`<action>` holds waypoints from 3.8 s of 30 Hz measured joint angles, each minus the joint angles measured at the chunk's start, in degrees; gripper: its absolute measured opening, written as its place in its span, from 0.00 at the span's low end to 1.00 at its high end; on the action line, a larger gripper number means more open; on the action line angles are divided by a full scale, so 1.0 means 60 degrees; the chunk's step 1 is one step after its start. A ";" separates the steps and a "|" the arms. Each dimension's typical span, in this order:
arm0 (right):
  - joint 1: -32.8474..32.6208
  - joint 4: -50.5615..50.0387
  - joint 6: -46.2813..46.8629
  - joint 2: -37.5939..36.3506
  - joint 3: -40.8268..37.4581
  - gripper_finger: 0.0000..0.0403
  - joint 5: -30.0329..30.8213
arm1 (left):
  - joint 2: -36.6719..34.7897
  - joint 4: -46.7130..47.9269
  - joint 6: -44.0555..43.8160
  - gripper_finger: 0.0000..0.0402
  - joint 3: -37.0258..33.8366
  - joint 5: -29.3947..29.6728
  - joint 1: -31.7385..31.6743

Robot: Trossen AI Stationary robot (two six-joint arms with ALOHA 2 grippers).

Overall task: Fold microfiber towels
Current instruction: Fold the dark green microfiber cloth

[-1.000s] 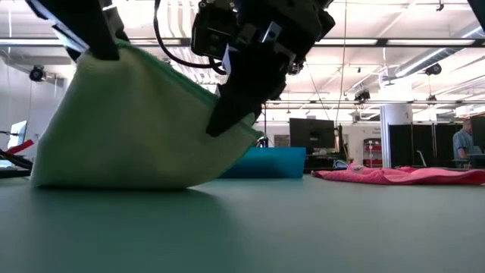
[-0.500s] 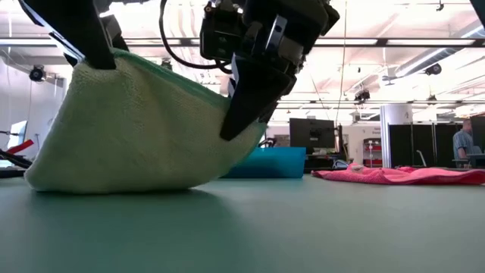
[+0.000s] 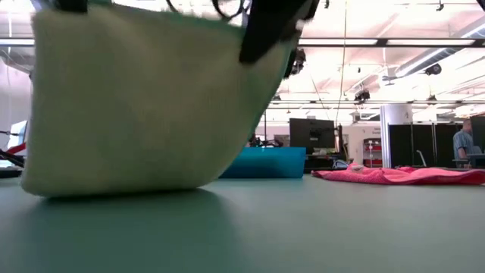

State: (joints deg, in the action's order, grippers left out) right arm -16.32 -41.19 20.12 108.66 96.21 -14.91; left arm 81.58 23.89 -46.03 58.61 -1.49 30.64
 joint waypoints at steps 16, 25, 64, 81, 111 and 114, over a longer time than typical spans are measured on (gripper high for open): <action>-0.0707 -0.1650 0.1000 0.0022 0.2381 0.02 0.1246 | -0.0007 0.0158 -0.0518 0.00 0.0876 -0.1055 0.0595; -0.0042 -0.1107 0.0581 0.0237 0.1299 0.02 0.1525 | -0.0007 0.2113 -0.0511 0.00 0.0805 0.0608 0.0546; 0.2165 0.0565 -0.1741 0.1122 0.1208 0.02 0.2790 | 0.0022 0.6068 -0.0425 0.08 0.0619 0.2162 -0.1101; 0.2330 0.1153 -0.2105 0.1122 0.1204 0.25 0.2756 | 0.0022 0.7002 -0.0527 0.26 0.0726 0.2069 -0.1108; 0.0650 -0.3540 -0.1006 -0.0933 0.0668 0.28 0.2747 | 0.0095 0.1975 -0.0181 0.30 -0.0721 0.2100 -0.1090; 0.0332 -0.3532 -0.0734 -0.0929 0.0322 0.25 0.2756 | 0.0095 0.0978 -0.0214 0.30 -0.1240 0.2100 -0.1090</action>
State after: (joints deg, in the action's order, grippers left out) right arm -14.33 -62.38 15.72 103.09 98.15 1.63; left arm 82.15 29.76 -47.31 51.17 11.11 24.10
